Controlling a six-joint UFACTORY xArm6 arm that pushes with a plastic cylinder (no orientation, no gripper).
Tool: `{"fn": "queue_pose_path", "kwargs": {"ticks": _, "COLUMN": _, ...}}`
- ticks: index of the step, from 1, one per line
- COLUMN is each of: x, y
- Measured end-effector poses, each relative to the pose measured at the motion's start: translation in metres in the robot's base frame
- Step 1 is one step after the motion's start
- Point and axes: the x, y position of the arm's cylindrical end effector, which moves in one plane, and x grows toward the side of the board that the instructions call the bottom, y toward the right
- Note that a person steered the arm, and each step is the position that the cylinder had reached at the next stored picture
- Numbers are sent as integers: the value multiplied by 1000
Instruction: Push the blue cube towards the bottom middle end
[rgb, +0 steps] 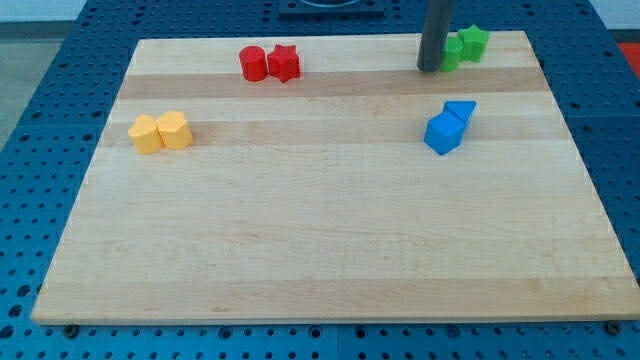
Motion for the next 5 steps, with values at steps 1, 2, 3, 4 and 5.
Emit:
{"fn": "queue_pose_path", "kwargs": {"ticks": 1, "x": -4, "y": 2}}
{"fn": "queue_pose_path", "kwargs": {"ticks": 2, "x": 7, "y": -3}}
{"fn": "queue_pose_path", "kwargs": {"ticks": 3, "x": 37, "y": -3}}
{"fn": "queue_pose_path", "kwargs": {"ticks": 4, "x": 42, "y": -3}}
{"fn": "queue_pose_path", "kwargs": {"ticks": 5, "x": 43, "y": -3}}
